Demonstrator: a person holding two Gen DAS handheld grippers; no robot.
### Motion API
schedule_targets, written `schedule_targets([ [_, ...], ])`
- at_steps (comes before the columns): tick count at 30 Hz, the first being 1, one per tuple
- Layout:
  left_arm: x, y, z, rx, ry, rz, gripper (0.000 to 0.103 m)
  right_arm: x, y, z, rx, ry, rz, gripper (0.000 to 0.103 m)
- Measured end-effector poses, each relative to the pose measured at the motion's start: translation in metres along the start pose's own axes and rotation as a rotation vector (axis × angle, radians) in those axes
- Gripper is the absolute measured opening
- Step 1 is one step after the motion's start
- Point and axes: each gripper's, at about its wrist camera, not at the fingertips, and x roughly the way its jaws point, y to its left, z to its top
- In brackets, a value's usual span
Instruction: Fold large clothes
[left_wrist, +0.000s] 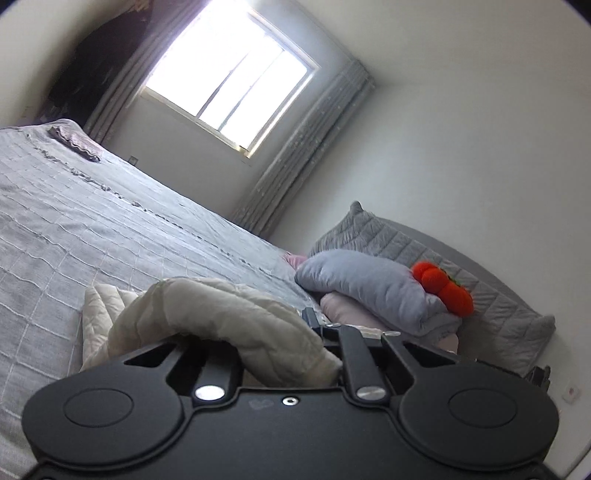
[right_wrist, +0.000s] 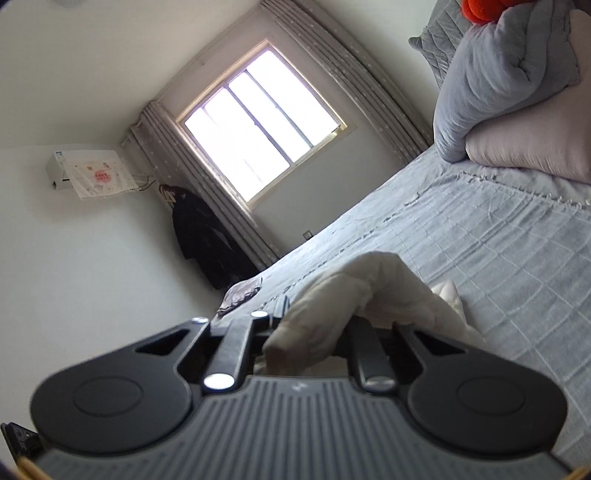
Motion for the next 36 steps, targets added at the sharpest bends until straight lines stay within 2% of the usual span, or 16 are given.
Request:
schedule_targets([
  [3,0.037,0.008,0.012,-0.017,-0.040,0.061,0.014,0.041,-0.002,0.006,-0.021,-0.030,-0.022,0.012],
  [6,0.076,0.016,0.014,0.035,-0.075,0.136,0.014,0.076,-0.011,0.001,-0.047,-0.056,-0.058,0.012],
  [8,0.099,0.024,0.008,0.073,-0.095,0.190,0.015,0.096,-0.022,-0.002,-0.038,-0.039,-0.092,0.012],
  [12,0.142,0.048,-0.010,0.094,-0.080,0.293,0.016,0.136,-0.039,-0.011,-0.042,0.017,-0.124,0.012],
  [14,0.162,0.060,-0.018,0.140,-0.051,0.351,0.018,0.154,-0.043,-0.019,-0.066,0.035,-0.154,0.012],
  [17,0.186,0.082,-0.026,0.109,-0.017,0.392,0.018,0.177,-0.049,-0.031,-0.093,0.053,-0.202,0.014],
  [21,0.211,0.099,-0.040,0.097,0.011,0.429,0.019,0.200,-0.065,-0.044,-0.061,0.077,-0.250,0.020],
  [27,0.222,0.094,-0.047,0.126,0.053,0.459,0.020,0.212,-0.072,-0.054,-0.033,0.127,-0.279,0.032],
  [32,0.214,0.079,-0.031,0.057,0.088,0.494,0.029,0.193,-0.055,-0.038,-0.051,0.109,-0.227,0.045],
  [33,0.212,0.074,-0.029,0.061,0.090,0.504,0.032,0.188,-0.052,-0.036,-0.058,0.106,-0.210,0.060],
  [34,0.210,0.068,-0.028,0.074,0.091,0.512,0.035,0.181,-0.048,-0.035,-0.070,0.090,-0.195,0.081],
  [36,0.204,0.055,-0.027,0.114,0.095,0.524,0.049,0.167,-0.038,-0.033,-0.123,0.029,-0.205,0.100],
])
